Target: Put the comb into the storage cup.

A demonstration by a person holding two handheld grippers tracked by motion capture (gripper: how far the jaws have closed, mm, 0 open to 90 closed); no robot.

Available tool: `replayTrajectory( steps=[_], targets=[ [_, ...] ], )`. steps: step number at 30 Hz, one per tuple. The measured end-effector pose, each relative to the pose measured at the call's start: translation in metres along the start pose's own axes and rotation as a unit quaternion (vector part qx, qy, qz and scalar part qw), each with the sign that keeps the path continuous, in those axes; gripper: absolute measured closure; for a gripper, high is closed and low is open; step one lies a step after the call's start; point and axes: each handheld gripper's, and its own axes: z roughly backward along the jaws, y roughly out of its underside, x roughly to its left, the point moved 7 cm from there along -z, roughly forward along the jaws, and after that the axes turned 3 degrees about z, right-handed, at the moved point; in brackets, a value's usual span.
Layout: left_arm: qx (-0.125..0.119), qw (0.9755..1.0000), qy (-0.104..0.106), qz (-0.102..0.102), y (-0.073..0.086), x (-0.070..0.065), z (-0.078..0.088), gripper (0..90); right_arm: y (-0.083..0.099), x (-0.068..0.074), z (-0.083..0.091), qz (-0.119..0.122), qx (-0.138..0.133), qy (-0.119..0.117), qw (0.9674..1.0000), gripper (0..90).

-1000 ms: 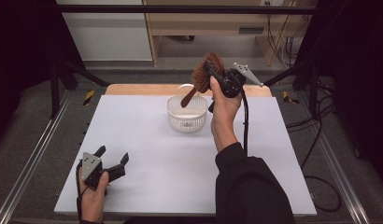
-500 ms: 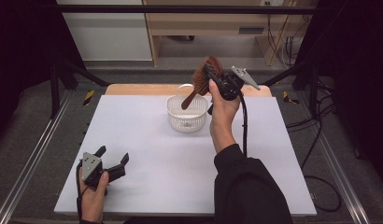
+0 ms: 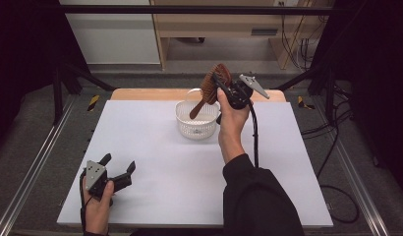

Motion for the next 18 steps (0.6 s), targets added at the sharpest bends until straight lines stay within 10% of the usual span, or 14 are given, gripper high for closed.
replayTrajectory(
  steps=[18],
  targets=[
    [0.001,1.0000,0.003,0.000,0.000,0.000,0.000,7.1,0.016,-0.007,-0.001,-0.007,0.005,0.004,1.0000,50.5]
  ],
)
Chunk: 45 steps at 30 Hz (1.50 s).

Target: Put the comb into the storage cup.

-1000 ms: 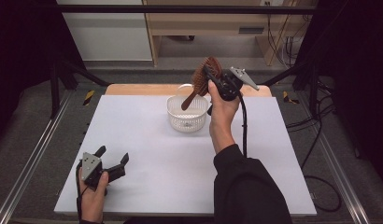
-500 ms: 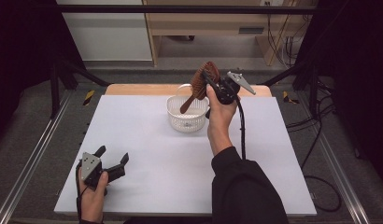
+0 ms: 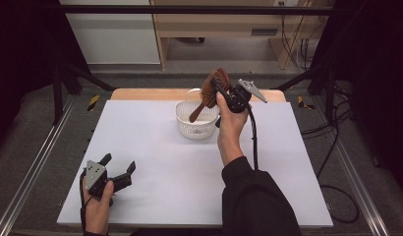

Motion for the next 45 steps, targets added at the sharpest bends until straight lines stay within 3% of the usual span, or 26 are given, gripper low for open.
replayTrajectory(
  steps=[9,45],
  targets=[
    [0.001,1.0000,0.001,0.000,0.000,-0.001,-0.001,6.9,0.006,-0.004,-0.001,-0.003,0.002,0.003,1.0000,50.5],
    [-0.001,0.9999,0.011,-0.001,0.000,-0.004,-0.002,6.1,0.041,0.008,-0.012,-0.006,0.024,-0.005,0.9997,50.2]
  ],
)
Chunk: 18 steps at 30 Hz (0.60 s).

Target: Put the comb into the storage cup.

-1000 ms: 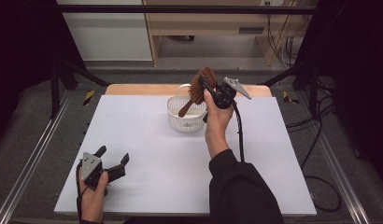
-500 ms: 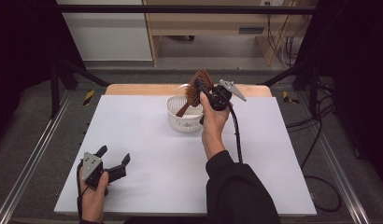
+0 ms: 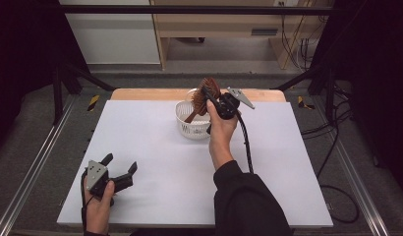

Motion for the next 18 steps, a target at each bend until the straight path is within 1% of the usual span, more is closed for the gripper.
replayTrajectory(
  steps=[7,12,18],
  targets=[
    [0.000,1.0000,0.001,-0.001,0.0000,-0.0006,-0.0001,6.1,0.0049,0.0021,-0.0021,-0.012,0.000,-0.001,0.9999,50.2],
    [0.001,1.0000,0.001,0.000,0.0001,-0.0004,0.0000,6.1,0.0077,0.0049,-0.0037,-0.008,0.000,-0.001,1.0000,50.2],
    [0.002,1.0000,0.002,-0.002,0.0004,-0.0009,-0.0003,6.1,0.0089,0.0028,-0.0037,-0.004,-0.001,0.002,1.0000,50.1]
  ],
)
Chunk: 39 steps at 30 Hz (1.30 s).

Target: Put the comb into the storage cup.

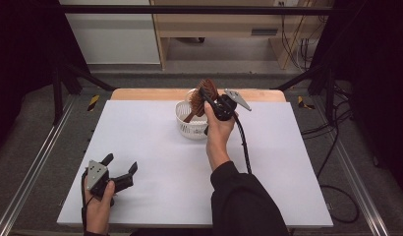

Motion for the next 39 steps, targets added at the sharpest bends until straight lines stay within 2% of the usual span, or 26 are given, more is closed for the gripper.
replayTrajectory(
  steps=[13,20,29,39],
  targets=[
    [0.002,1.0000,0.003,-0.001,0.000,-0.002,-0.001,6.1,0.004,0.003,-0.001,0.008,0.002,-0.001,1.0000,50.1],
    [0.001,1.0000,0.003,0.002,0.000,-0.002,-0.001,6.1,0.003,-0.001,0.000,0.016,0.014,-0.005,0.9998,49.3],
    [0.003,1.0000,0.003,0.001,0.001,-0.002,-0.001,6.1,0.003,-0.006,0.003,0.052,0.034,-0.008,0.9980,46.8],
    [-0.002,1.0000,-0.003,0.004,0.000,0.001,0.000,6.1,0.003,-0.017,0.005,0.063,0.057,-0.022,0.9962,44.7]
  ],
)
